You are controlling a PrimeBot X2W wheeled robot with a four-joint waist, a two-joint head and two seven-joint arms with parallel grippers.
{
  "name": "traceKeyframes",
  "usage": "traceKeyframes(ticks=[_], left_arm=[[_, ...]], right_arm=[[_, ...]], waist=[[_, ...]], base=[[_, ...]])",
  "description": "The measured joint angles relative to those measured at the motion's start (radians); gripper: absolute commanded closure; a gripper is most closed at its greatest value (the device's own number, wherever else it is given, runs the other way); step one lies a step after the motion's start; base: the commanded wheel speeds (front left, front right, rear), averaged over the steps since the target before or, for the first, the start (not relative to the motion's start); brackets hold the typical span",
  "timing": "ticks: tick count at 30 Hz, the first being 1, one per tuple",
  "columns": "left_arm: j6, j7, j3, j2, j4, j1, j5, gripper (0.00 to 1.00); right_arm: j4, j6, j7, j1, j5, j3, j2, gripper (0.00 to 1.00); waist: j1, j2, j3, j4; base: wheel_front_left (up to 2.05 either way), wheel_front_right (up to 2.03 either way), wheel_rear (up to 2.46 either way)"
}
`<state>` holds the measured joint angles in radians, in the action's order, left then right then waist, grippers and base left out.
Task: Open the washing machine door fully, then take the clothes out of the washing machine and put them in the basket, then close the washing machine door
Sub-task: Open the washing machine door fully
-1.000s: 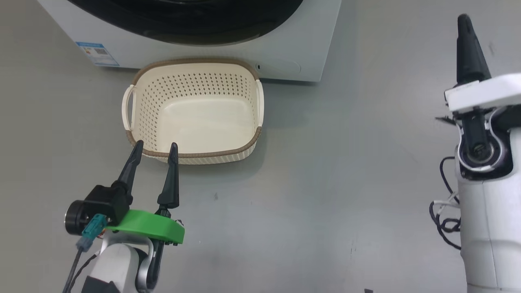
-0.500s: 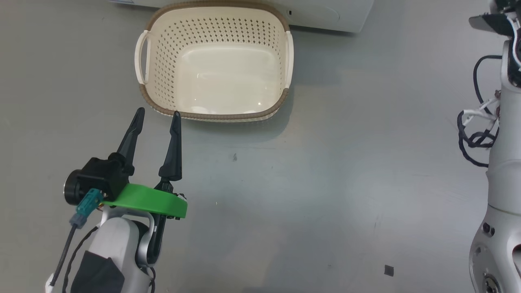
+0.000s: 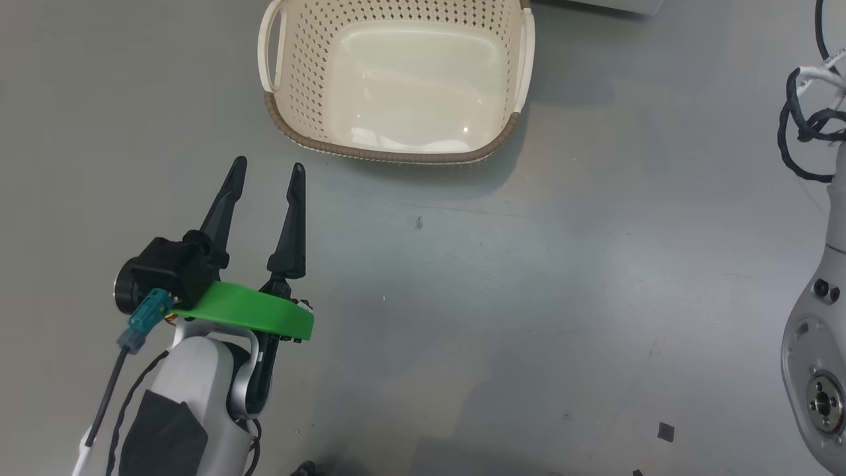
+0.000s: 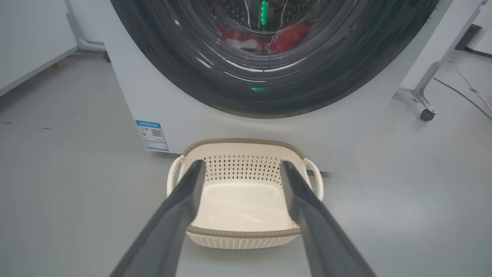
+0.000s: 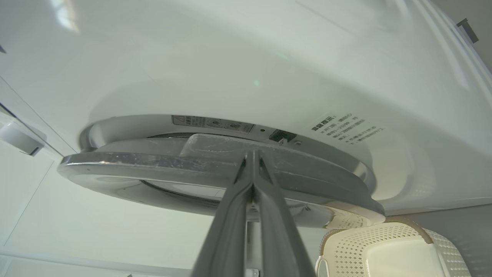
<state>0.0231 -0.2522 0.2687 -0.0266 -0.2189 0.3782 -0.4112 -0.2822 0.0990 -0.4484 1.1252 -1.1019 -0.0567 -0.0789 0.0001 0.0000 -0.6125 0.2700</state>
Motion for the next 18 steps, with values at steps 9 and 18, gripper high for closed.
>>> traceKeyframes(ticks=[9,18], left_arm=[[0.0,0.0,0.019,0.002,-0.007,0.013,-0.021,0.0],[0.0,0.0,0.02,0.003,-0.019,0.015,-0.03,0.0]], right_arm=[[-0.095,0.018,-0.021,0.11,-0.007,-0.02,-0.002,1.0],[-0.194,0.02,-0.04,0.184,-0.016,-0.031,-0.008,1.0]], waist=[[0.0,0.0,-0.028,0.041],[0.0,0.0,-0.039,0.063]], base=[[0.0,0.0,0.0],[0.0,0.0,0.0]])
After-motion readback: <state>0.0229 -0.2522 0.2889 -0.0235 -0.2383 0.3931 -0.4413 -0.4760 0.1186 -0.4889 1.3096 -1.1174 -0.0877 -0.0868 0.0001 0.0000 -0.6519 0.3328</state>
